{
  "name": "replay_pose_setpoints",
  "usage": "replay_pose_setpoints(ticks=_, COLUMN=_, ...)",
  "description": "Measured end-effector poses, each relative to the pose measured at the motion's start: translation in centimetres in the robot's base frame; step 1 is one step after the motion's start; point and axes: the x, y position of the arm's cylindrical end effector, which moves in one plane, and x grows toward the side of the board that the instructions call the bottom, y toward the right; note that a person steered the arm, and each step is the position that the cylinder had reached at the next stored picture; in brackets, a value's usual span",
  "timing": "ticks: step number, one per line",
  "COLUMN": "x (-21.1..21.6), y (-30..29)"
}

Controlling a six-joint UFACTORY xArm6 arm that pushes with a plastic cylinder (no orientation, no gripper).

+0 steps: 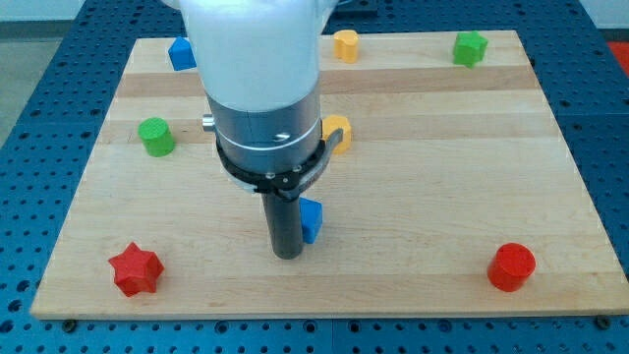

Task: Move your arm towards the bottom right of the board

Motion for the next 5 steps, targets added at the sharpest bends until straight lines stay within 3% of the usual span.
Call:
replay_pose_setpoints(ticks=3, x=-3.1, y=0.0)
replay_pose_setpoints(ticks=5, x=3.6, y=2.0)
